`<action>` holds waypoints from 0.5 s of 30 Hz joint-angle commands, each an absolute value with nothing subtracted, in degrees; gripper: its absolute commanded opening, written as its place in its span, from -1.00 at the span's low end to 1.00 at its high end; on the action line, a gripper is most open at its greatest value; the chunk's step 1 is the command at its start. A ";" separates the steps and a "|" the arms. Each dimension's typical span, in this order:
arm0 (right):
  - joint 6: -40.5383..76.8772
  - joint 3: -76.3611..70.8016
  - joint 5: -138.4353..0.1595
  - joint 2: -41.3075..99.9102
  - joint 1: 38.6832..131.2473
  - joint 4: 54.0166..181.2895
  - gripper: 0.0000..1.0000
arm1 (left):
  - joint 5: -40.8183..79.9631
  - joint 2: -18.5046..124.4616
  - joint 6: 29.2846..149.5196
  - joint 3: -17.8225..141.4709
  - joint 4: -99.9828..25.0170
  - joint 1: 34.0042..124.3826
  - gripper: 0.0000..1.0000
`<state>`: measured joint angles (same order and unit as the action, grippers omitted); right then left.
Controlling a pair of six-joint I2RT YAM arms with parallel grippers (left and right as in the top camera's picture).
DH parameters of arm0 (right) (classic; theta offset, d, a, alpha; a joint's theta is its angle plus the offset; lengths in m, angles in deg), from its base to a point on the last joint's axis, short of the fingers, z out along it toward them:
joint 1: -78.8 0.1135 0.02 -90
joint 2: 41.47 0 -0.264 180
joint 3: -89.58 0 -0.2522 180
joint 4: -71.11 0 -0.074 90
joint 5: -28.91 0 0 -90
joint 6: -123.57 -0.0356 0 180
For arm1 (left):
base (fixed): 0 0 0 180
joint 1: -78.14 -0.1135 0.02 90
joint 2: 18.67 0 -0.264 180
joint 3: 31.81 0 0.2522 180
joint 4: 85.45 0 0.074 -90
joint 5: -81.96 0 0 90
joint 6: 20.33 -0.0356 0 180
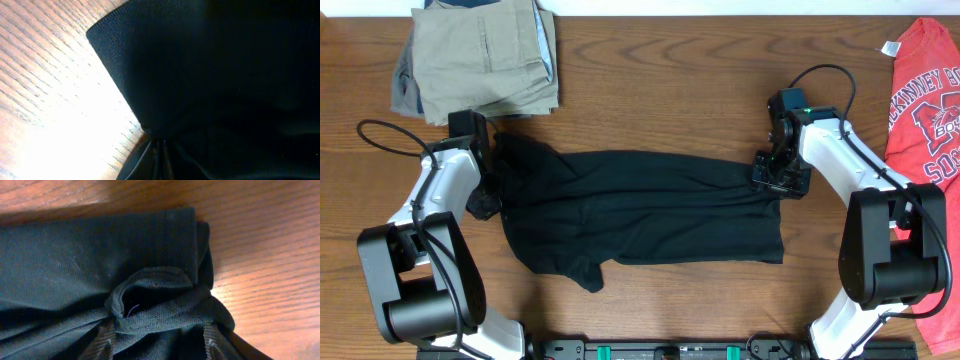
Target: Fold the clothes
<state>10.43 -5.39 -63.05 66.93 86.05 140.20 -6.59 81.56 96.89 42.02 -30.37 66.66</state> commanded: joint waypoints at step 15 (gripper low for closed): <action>10.45 0.47 -61.30 67.06 84.69 142.97 -0.98 | -7.68 80.88 97.61 41.76 -30.32 66.42 -0.88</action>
